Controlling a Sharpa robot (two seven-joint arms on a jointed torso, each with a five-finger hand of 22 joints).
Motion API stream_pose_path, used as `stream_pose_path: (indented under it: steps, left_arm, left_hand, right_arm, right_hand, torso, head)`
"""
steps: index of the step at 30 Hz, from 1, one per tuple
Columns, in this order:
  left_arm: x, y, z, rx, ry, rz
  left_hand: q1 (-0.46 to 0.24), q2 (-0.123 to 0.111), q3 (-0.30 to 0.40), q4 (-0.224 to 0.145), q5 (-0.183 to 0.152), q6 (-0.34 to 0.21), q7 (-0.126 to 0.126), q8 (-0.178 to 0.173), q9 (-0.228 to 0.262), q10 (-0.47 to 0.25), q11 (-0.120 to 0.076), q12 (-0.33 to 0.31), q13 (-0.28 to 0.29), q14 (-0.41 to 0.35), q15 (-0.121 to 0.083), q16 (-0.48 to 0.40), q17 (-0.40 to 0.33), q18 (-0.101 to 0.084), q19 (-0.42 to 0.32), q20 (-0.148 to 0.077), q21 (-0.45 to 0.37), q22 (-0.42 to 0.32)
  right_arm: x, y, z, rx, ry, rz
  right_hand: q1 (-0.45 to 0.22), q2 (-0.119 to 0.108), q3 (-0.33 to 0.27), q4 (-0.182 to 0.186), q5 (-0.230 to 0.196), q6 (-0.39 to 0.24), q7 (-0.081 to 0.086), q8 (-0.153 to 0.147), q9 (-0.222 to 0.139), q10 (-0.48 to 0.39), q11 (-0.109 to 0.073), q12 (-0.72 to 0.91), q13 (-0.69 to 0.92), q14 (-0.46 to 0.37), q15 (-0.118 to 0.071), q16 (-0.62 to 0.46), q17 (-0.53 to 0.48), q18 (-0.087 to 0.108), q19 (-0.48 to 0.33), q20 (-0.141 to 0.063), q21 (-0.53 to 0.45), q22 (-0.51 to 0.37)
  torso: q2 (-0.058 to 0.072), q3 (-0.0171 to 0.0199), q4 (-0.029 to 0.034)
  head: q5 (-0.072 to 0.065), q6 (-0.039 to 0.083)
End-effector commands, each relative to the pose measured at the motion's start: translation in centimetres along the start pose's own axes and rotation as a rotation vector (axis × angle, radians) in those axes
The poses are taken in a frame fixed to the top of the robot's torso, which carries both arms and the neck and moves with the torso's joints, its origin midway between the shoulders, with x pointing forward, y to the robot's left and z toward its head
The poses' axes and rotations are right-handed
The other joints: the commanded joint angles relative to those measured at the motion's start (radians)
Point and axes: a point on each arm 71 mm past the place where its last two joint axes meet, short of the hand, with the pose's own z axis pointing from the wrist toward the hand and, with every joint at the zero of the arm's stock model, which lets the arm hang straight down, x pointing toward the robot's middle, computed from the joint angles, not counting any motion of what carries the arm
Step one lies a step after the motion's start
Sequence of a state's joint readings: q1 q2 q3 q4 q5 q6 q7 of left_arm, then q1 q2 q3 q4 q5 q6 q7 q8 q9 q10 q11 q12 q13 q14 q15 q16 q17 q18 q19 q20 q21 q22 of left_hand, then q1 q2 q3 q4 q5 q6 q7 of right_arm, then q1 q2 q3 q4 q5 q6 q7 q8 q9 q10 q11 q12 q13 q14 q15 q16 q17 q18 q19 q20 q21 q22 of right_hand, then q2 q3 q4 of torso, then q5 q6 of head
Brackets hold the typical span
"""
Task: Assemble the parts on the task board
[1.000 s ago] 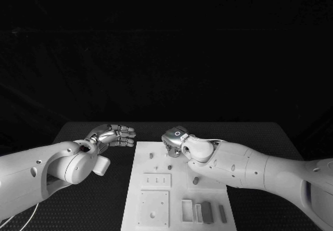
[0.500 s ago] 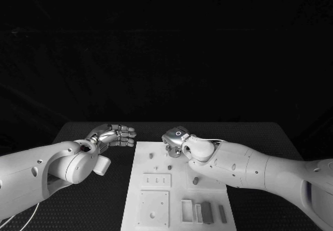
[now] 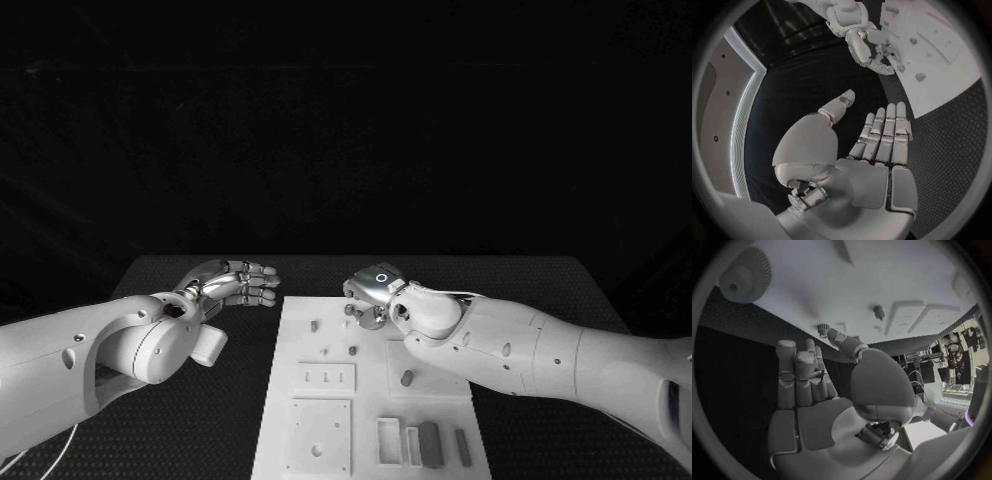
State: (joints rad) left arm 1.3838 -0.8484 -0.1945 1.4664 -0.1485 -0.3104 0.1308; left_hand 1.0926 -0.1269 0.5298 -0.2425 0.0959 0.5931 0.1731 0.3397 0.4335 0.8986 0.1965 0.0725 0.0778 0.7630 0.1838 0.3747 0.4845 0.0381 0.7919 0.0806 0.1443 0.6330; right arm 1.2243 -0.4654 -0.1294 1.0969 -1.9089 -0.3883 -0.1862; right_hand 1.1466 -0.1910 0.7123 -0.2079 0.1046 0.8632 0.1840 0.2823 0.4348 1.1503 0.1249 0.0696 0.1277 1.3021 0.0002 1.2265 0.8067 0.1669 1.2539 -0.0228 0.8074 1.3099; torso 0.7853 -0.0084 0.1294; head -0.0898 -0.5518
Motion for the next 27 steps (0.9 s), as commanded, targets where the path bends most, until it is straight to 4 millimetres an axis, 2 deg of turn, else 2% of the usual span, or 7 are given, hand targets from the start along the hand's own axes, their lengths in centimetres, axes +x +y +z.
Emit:
stream_pose_path:
  steps: [1,8,12,13,18,21,27]
  left_arm:
    - [-0.2,-0.3,0.0,0.014,-0.006,0.004]
    - [-1.1,-0.1,0.1,0.020,-0.026,0.008]
    - [-1.3,-0.1,0.3,0.020,-0.031,0.010]
    - [-1.3,-0.1,0.3,0.020,-0.031,0.010]
    - [-1.4,0.0,0.3,0.018,-0.029,0.011]
    - [-1.3,0.1,0.4,0.017,-0.027,0.011]
    - [-1.4,0.1,0.4,0.016,-0.026,0.012]
  left_hand:
    - [-0.001,-0.009,0.000,0.008,-0.003,-0.005,0.068,-0.005,-0.001,-0.004,0.003,-0.004,-0.001,-0.002,0.006,-0.004,0.001,0.015,-0.002,0.008,-0.007,0.001]
    - [0.002,-0.005,0.002,0.010,-0.004,0.003,0.052,0.000,0.001,-0.003,-0.004,-0.003,-0.001,-0.001,0.007,-0.007,0.004,0.015,-0.003,0.009,-0.008,0.003]
    - [0.003,-0.003,0.002,0.010,-0.004,0.007,0.047,0.002,0.002,-0.002,-0.005,-0.003,-0.001,-0.001,0.006,-0.007,0.005,0.015,-0.003,0.009,-0.008,0.003]
    - [0.003,-0.003,0.002,0.010,-0.004,0.007,0.047,0.003,0.002,-0.002,-0.005,-0.003,-0.001,-0.001,0.006,-0.007,0.005,0.015,-0.003,0.009,-0.008,0.003]
    - [0.002,-0.003,0.001,0.010,-0.004,0.007,0.047,0.003,0.002,-0.002,-0.005,-0.003,-0.001,-0.001,0.006,-0.007,0.005,0.015,-0.003,0.009,-0.008,0.003]
    - [0.002,-0.003,0.001,0.010,-0.004,0.007,0.047,0.003,0.002,-0.002,-0.005,-0.003,-0.001,-0.001,0.006,-0.007,0.005,0.015,-0.003,0.009,-0.008,0.003]
    - [0.002,-0.002,0.001,0.010,-0.004,0.007,0.047,0.003,0.002,-0.002,-0.005,-0.003,-0.001,0.000,0.006,-0.008,0.006,0.015,-0.003,0.009,-0.008,0.004]
  right_arm:
    - [-1.5,-0.4,-0.4,-0.006,-0.056,0.030]
    - [-4.3,-4.1,-2.6,0.034,-0.056,0.077]
    - [-4.4,-5.9,-3.7,0.063,0.009,0.087]
    - [-4.3,-6.3,-4.0,0.070,0.033,0.088]
    - [-3.4,-8.3,-4.7,0.126,0.154,0.113]
    - [-2.8,-9.1,-4.9,0.146,0.207,0.114]
    - [-2.3,-9.9,-4.6,0.161,0.231,0.108]
  right_hand:
    - [-0.001,-0.013,-0.001,0.010,-0.003,-0.008,-0.001,-0.005,-0.001,-0.007,-0.003,-0.003,-0.001,-0.001,0.009,0.007,-0.001,0.095,-0.006,0.000,-0.006,0.015]
    - [-0.006,-0.037,-0.004,0.037,-0.003,-0.007,-0.003,-0.001,-0.003,0.015,-0.009,0.008,0.001,0.001,0.002,0.014,-0.005,0.095,-0.001,-0.002,-0.004,0.016]
    - [-0.012,-0.056,-0.009,0.049,-0.004,-0.006,-0.001,0.000,-0.003,0.027,-0.014,0.013,0.006,0.001,-0.002,0.016,-0.006,0.095,0.000,-0.002,-0.004,0.017]
    - [-0.040,-0.089,-0.023,0.066,-0.004,-0.010,0.000,-0.001,-0.004,0.032,-0.013,0.015,0.008,0.000,-0.005,0.016,-0.007,0.095,-0.001,-0.001,-0.005,0.016]
    - [-0.075,-0.107,-0.050,0.083,-0.005,-0.032,-0.009,-0.010,-0.009,0.022,-0.013,0.006,0.011,-0.006,0.000,0.015,-0.012,0.095,-0.010,-0.002,-0.011,0.016]
    - [-0.086,-0.108,-0.064,0.078,-0.004,-0.043,-0.016,-0.014,-0.011,0.008,-0.008,-0.001,0.010,-0.012,0.004,0.015,-0.013,0.095,-0.017,-0.003,-0.015,0.016]
    - [-0.091,-0.108,-0.071,0.070,-0.003,-0.055,-0.028,-0.016,-0.012,-0.012,-0.001,-0.004,0.009,-0.022,0.011,0.016,-0.015,0.095,-0.026,-0.003,-0.021,0.016]
  torso:
    - [-0.001,0.0025,-0.0031]
    - [-0.004,0.0087,-0.0169]
    - [-0.007,0.0131,-0.0267]
    - [-0.008,0.0139,-0.0284]
    - [-0.010,0.0187,-0.0365]
    - [-0.011,0.0208,-0.0377]
    - [-0.009,0.0182,-0.0329]
  head:
    - [0.002,0.007]
    - [0.006,0.018]
    - [0.011,0.021]
    - [0.012,0.022]
    - [0.015,0.021]
    - [0.015,0.020]
    - [0.005,0.019]
